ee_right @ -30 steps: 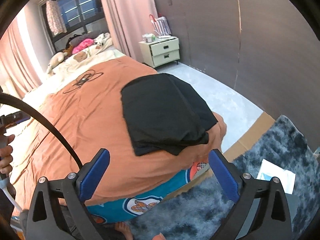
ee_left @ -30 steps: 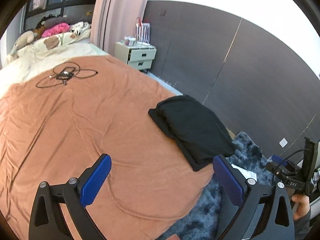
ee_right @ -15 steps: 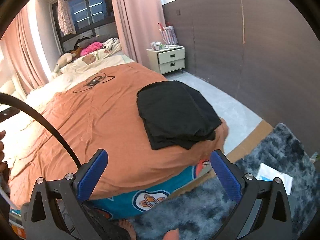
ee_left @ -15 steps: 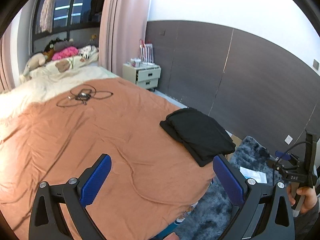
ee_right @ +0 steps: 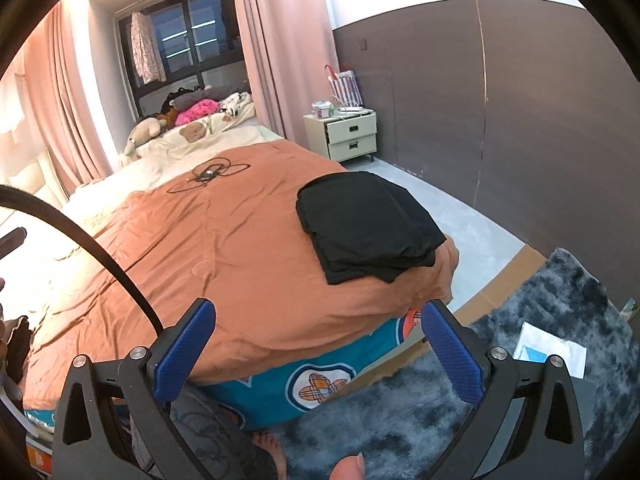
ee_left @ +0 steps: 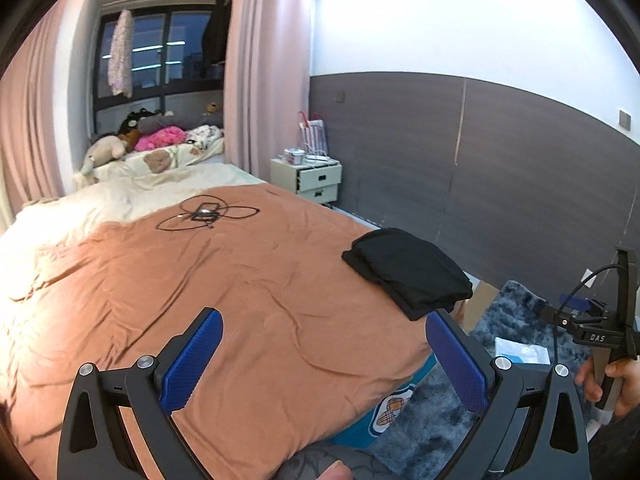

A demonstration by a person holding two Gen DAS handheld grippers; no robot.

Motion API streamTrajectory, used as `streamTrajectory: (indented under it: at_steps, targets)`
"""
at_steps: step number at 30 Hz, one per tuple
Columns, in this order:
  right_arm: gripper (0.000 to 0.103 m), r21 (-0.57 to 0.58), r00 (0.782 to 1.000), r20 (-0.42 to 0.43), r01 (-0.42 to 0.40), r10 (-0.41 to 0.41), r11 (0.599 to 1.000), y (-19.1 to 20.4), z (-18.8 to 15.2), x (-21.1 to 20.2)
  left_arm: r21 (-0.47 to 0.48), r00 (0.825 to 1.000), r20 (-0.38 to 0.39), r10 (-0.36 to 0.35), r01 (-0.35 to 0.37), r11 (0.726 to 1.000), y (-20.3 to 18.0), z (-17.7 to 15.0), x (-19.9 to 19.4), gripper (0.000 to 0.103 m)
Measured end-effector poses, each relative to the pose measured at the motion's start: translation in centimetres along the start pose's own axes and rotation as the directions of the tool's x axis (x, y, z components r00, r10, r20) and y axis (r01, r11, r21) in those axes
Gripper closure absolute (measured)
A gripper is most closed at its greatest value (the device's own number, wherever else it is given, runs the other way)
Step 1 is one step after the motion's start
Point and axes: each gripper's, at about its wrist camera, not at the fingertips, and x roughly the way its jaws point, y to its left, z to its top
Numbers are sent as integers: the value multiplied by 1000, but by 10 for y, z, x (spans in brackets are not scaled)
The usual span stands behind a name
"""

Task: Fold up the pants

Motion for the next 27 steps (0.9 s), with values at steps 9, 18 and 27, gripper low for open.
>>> streamTrajectory:
  at_steps: [9,18,27]
  targets:
    - [0,-4,997,61,-42,42,999,9,-31,-38,-17,999,28,38,-38,999,-9,-41,-50,0]
    - [0,-60,992,84,-86,91,994,26,-67,-62,-30,997,40,72,-71,997,-20,-91,-95,0]
    - [0,-97,987,121,-93,105,991,43,-100,-84,-52,992,70,109,-105,993,-30,-120,-129,0]
